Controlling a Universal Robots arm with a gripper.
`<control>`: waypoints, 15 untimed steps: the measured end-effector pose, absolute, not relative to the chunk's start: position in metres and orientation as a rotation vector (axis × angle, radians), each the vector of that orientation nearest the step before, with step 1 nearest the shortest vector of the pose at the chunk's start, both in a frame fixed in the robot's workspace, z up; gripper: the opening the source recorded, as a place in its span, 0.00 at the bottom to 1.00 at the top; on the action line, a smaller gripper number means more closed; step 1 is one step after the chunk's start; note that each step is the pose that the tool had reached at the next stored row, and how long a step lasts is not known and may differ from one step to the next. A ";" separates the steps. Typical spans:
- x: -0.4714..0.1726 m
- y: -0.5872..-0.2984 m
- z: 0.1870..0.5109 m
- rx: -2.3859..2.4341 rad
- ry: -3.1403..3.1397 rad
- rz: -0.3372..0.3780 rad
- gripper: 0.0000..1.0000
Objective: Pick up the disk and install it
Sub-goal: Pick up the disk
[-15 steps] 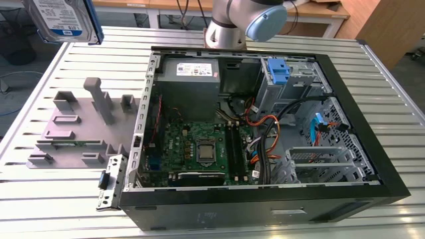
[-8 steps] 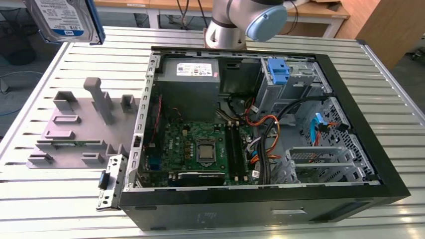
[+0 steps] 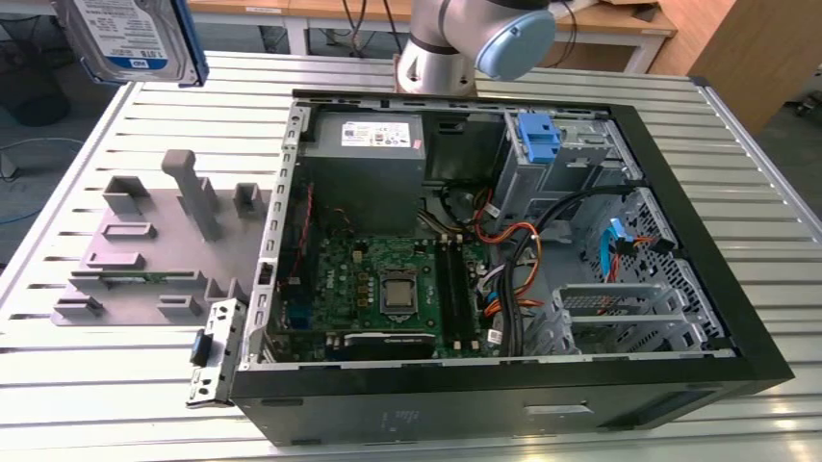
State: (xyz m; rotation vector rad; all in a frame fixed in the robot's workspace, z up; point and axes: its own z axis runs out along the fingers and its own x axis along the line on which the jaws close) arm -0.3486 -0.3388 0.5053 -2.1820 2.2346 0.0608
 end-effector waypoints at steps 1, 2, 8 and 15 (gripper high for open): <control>-0.347 -0.339 0.505 -2.182 2.235 0.061 0.35; -0.346 -0.339 0.505 -2.182 2.235 0.061 0.35; -0.336 -0.339 0.505 -2.182 2.235 0.061 0.35; -0.329 -0.339 0.505 -2.182 2.235 0.061 0.35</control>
